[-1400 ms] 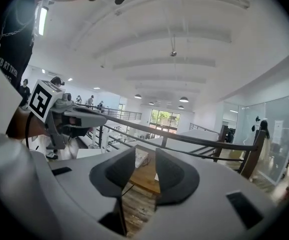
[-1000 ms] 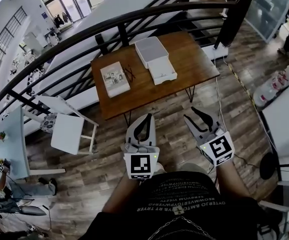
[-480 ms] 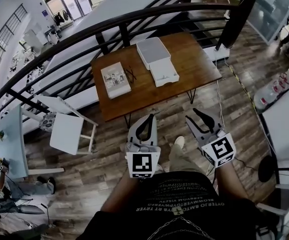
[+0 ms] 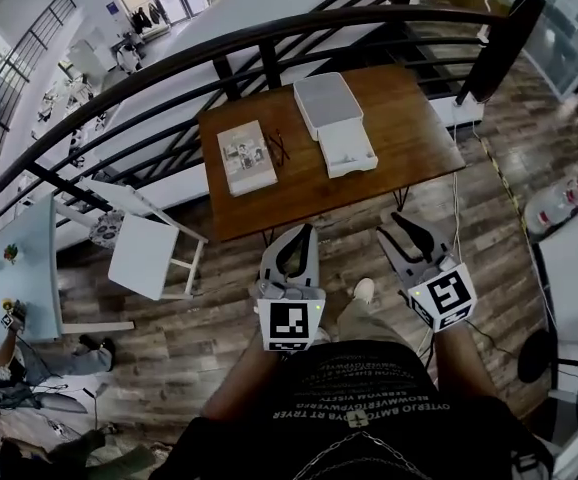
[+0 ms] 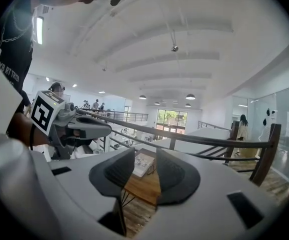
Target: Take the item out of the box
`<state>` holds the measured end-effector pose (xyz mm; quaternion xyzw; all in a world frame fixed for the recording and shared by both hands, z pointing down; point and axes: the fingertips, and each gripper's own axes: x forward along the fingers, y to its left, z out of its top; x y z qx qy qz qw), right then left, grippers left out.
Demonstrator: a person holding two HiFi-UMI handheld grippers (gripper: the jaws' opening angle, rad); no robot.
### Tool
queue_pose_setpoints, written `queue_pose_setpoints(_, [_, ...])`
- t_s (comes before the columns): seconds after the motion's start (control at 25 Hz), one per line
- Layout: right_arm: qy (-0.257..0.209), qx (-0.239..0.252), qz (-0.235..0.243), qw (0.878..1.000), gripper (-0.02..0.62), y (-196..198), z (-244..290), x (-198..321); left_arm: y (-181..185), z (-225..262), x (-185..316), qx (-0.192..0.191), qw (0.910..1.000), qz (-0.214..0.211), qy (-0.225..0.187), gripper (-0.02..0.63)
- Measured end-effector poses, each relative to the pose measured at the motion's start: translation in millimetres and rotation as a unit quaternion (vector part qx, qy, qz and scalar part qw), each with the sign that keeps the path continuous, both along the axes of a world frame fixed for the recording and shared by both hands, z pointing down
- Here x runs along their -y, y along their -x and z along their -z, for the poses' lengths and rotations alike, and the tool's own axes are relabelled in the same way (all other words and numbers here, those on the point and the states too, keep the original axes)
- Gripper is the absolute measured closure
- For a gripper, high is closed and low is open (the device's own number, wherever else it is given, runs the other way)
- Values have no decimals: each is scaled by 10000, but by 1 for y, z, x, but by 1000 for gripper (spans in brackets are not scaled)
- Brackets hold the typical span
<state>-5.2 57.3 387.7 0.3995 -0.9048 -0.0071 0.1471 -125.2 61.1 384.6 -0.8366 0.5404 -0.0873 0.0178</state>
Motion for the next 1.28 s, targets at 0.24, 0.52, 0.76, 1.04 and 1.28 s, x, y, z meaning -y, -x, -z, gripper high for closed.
queue_pose_setpoints(0.24, [140,-97,170,9997,465,2,-6,35,-11,-7,29,21,10000,-9,40,600])
queue_pose_setpoints(0.52, [263,-164,260,9992,465,-7,-15,78,-14,-15,70,44,9998,123,153,600])
queue_pose_setpoints(0.76, [238,-79,252,9994,465,-26,-16,114,-27,5,103,31,9990,137,-421,600])
queue_pose_setpoints(1.04, [135,27,347,9993,465,-52,-8,149,-52,0,134,52,9996,268,-34,600])
queue_pose_setpoints(1.28, [125,69,501,9986,465,-77,-7,177,-84,8,160,53,9995,300,-47,600])
